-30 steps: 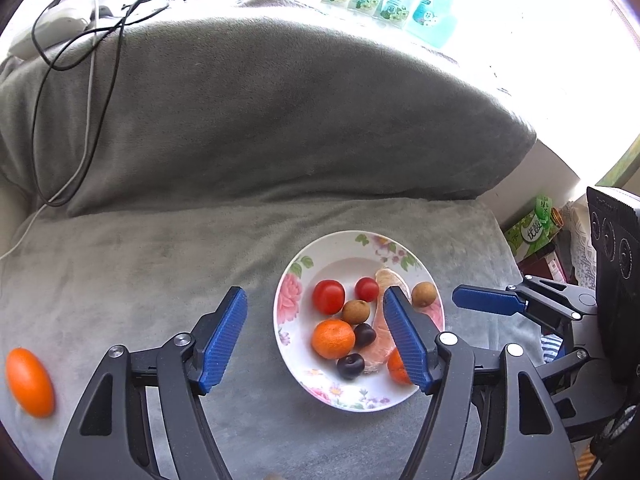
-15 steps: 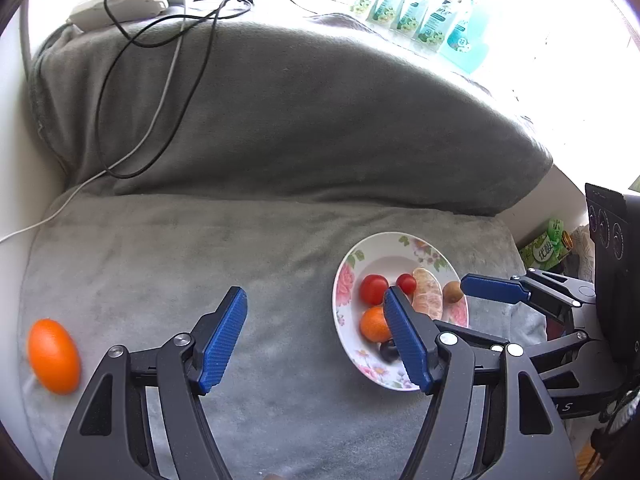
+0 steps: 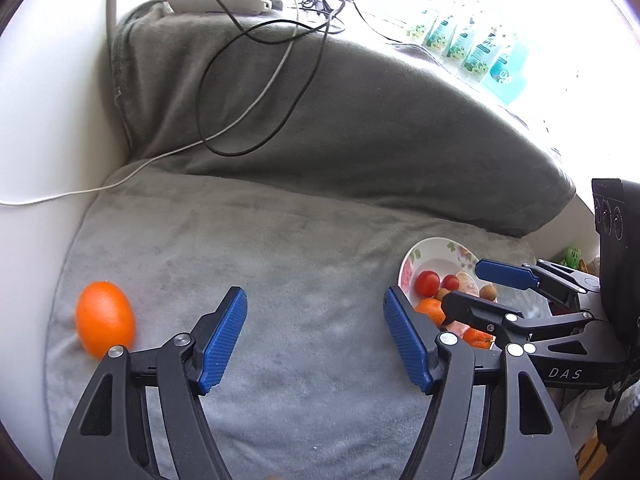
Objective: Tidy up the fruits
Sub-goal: 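Move the right gripper to the large orange on the blanket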
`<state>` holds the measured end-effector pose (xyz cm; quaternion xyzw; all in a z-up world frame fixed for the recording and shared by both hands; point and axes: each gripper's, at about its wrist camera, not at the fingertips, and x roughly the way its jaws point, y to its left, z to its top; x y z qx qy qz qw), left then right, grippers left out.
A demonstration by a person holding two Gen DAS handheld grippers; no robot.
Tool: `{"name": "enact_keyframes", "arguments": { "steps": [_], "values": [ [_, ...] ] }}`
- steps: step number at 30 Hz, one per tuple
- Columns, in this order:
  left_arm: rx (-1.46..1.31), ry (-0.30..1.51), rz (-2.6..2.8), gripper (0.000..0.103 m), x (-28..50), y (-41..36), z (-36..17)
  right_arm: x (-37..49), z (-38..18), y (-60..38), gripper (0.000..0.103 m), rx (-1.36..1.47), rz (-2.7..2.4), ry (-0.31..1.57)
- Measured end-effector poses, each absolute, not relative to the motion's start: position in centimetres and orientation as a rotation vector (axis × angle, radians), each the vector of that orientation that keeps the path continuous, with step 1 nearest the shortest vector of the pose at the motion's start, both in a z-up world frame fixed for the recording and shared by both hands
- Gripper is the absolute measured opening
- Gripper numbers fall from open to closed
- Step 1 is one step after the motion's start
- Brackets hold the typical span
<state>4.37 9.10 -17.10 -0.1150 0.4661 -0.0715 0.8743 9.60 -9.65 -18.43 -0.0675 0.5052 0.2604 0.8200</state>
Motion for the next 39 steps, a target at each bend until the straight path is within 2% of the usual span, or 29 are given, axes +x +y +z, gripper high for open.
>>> {"name": "enact_keyframes", "arguments": {
  "steps": [8, 10, 16, 29, 39],
  "values": [
    [-0.29, 0.965, -0.065, 0.071, 2.1, 13.0, -17.8, 9.8, -18.8, -6.2, 0.074, -0.172, 0.619, 1.067],
    [-0.311, 0.962, -0.041, 0.071, 1.5, 14.0, -18.0, 10.0, -18.9, -5.3, 0.085, -0.167, 0.632, 1.067],
    [-0.353, 0.961, 0.031, 0.071, -0.7, 17.6, -19.0, 10.3, -19.0, -1.9, 0.089, -0.185, 0.683, 1.048],
    [-0.395, 0.99, 0.121, 0.071, -2.8, 22.6, -21.3, 11.1, -21.1, 6.1, 0.089, -0.318, 0.74, 1.118],
    [-0.424, 1.023, 0.096, 0.07, -2.2, 24.2, -24.2, 11.7, -23.3, 11.6, 0.089, -0.289, 0.858, 1.198]
  ]
}}
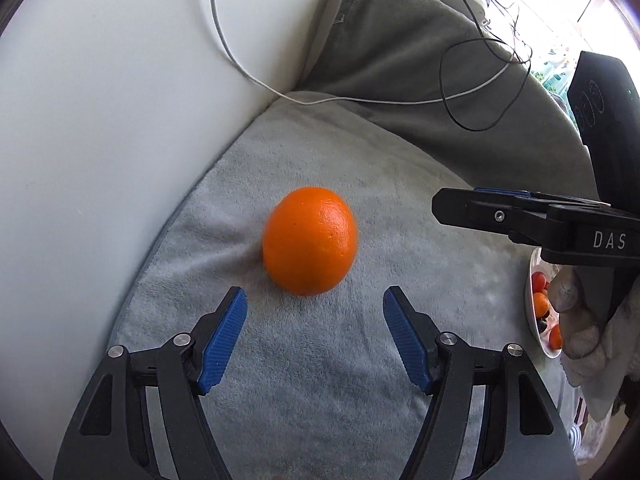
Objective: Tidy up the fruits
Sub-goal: 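Move the right gripper to the large orange on the blanket, then close the right gripper on the large orange and lift it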
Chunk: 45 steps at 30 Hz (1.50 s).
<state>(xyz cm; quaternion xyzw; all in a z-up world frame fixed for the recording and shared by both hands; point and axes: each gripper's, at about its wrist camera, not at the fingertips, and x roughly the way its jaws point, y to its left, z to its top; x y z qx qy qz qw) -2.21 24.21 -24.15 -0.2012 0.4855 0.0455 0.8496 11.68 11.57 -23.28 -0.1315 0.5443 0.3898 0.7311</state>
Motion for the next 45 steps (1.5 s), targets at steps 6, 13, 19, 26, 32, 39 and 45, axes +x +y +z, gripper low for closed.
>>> {"name": "enact_keyframes", "arguments": {
  "steps": [6, 13, 19, 26, 32, 39, 45],
  "values": [
    [-0.442, 1.027, 0.062, 0.068, -1.3, 24.8, -25.4, 11.6, -25.2, 14.8, 0.089, -0.292, 0.918, 1.248],
    [-0.464, 1.021, 0.042, 0.067, -0.8, 25.5, -26.1, 11.8, -27.1, 16.6, 0.084, -0.256, 0.974, 1.316],
    [-0.49, 1.018, 0.03, 0.066, -0.3, 25.7, -26.6, 12.2, -28.4, 17.7, 0.083, -0.221, 0.996, 1.355],
    [-0.519, 1.023, 0.017, 0.064, 0.1, 25.9, -27.3, 12.3, -29.6, 18.2, 0.079, -0.182, 1.008, 1.401],
    [-0.517, 1.029, 0.009, 0.059, 0.6, 25.8, -27.5, 12.0, -30.1, 18.6, 0.069, -0.152, 1.032, 1.423],
    [-0.507, 1.032, 0.007, 0.058, 0.4, 25.9, -27.4, 11.2, -30.4, 19.4, 0.063, -0.147, 1.033, 1.423],
    [-0.492, 1.032, 0.012, 0.058, 0.3, 25.6, -27.1, 11.0, -30.2, 18.9, 0.063, -0.131, 1.024, 1.415]
  ]
}}
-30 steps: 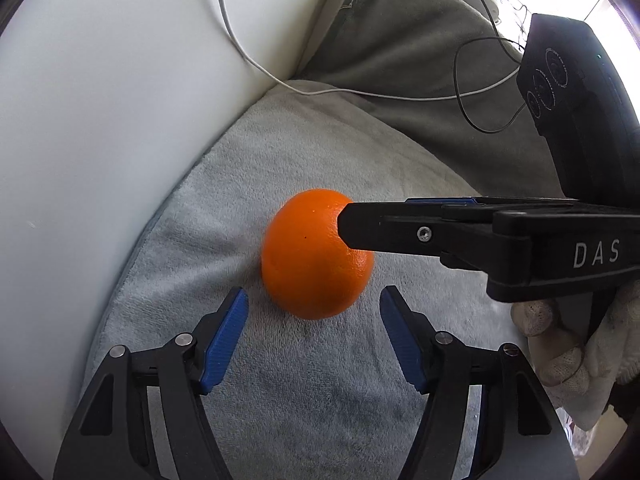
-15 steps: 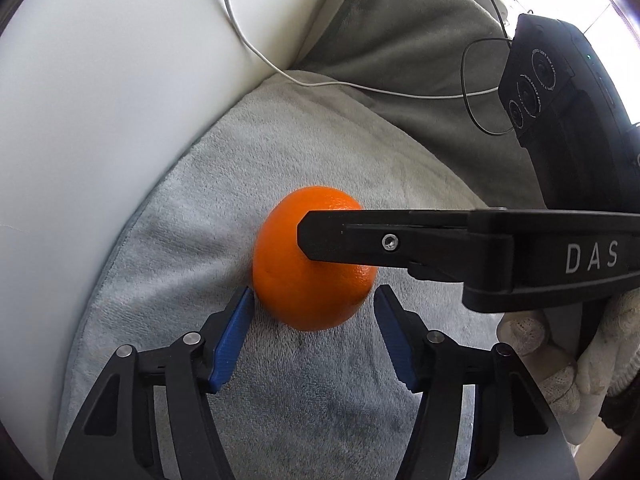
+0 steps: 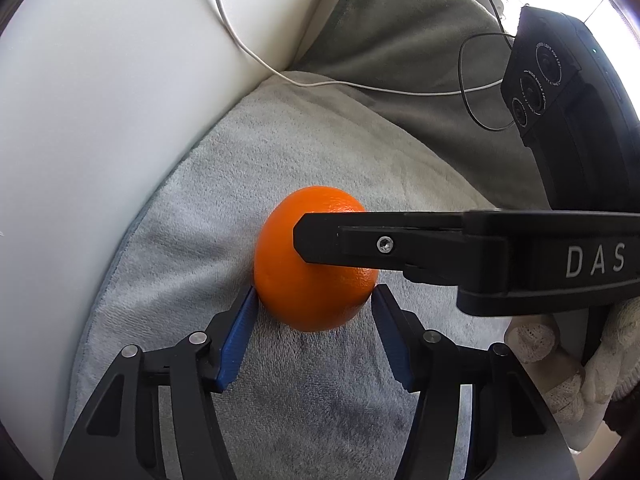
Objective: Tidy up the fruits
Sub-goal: 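Close the right gripper on the large orange and lift it, then carry the orange with the right gripper over the plate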
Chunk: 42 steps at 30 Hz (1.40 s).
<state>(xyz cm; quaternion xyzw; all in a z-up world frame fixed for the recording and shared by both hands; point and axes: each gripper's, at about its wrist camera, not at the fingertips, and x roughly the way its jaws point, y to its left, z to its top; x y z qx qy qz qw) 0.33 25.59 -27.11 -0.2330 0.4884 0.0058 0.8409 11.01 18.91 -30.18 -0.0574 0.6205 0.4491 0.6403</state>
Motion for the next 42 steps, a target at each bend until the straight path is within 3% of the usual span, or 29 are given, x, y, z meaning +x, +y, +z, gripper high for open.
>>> {"name": "enact_keyframes", "arguments": {
  "steps": [18, 42],
  "values": [
    [-0.418, 1.013, -0.041, 0.058, 1.3, 21.7, -24.3, 12.2, -28.0, 13.9, 0.062, -0.06, 0.98, 1.368],
    [-0.303, 1.012, -0.271, 0.058, 3.9, 9.7, -21.4, 13.3, -23.5, -0.7, 0.062, 0.097, 0.768, 1.296]
  ]
}}
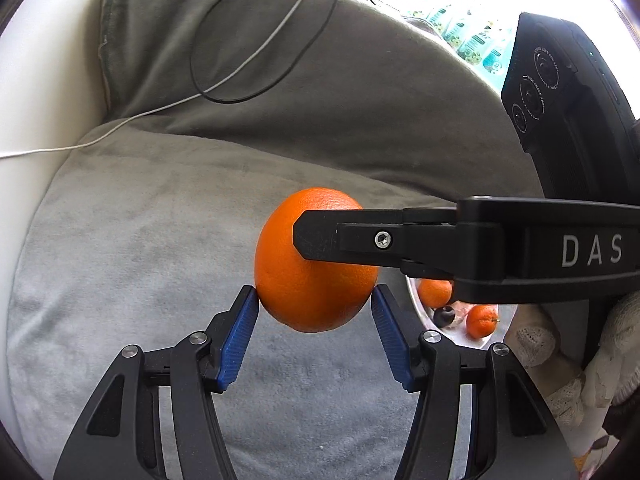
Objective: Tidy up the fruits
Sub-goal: 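Carry the orange with the right gripper over the plate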
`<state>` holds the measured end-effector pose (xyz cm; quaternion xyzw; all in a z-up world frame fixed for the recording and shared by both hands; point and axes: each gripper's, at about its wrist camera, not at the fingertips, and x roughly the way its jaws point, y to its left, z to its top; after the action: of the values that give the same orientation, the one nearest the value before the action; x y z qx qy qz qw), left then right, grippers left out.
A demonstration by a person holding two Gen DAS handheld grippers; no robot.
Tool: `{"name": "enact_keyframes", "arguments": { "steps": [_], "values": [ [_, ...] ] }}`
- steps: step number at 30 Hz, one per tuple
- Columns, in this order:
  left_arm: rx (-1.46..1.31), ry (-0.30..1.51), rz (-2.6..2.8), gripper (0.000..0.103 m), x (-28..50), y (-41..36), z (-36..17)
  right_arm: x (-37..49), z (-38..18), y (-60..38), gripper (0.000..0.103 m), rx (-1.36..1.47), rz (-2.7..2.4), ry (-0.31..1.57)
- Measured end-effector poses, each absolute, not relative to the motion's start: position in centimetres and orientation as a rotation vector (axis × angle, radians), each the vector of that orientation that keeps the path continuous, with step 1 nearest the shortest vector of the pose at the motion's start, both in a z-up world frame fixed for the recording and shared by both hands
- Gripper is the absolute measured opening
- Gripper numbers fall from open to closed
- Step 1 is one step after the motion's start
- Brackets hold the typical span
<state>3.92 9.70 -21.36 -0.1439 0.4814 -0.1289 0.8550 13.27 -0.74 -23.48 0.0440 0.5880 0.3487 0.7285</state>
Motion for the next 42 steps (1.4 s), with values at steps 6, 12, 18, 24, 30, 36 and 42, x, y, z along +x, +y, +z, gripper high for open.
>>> {"name": "enact_keyframes", "arguments": {
  "steps": [6, 12, 18, 24, 30, 36, 42],
  "values": [
    [-0.271, 1.022, -0.34, 0.058, 4.6, 6.4, -21.2, 13.1, -22.7, -5.4, 0.062, 0.153, 0.702, 1.285],
    [-0.234, 1.031, -0.405, 0.058, 5.5, 3.2, -21.0, 13.0, -22.4, -9.4, 0.062, 0.205, 0.639, 1.271],
    [-0.209, 1.043, -0.459, 0.058, 6.6, 0.5, -21.4, 13.1, -22.2, -13.0, 0.062, 0.248, 0.581, 1.264],
    [-0.185, 1.051, -0.498, 0.058, 8.0, -1.2, -21.7, 13.5, -22.3, -15.5, 0.062, 0.29, 0.532, 1.257],
    [-0.164, 1.057, -0.518, 0.058, 9.2, -2.8, -22.7, 13.9, -22.5, -17.4, 0.062, 0.315, 0.506, 1.253],
    [-0.153, 1.069, -0.524, 0.058, 9.4, -4.2, -23.1, 14.3, -23.0, -18.3, 0.062, 0.341, 0.486, 1.258],
    [-0.145, 1.078, -0.526, 0.058, 8.9, -4.9, -22.9, 14.7, -23.4, -18.8, 0.062, 0.364, 0.478, 1.265]
  ]
}}
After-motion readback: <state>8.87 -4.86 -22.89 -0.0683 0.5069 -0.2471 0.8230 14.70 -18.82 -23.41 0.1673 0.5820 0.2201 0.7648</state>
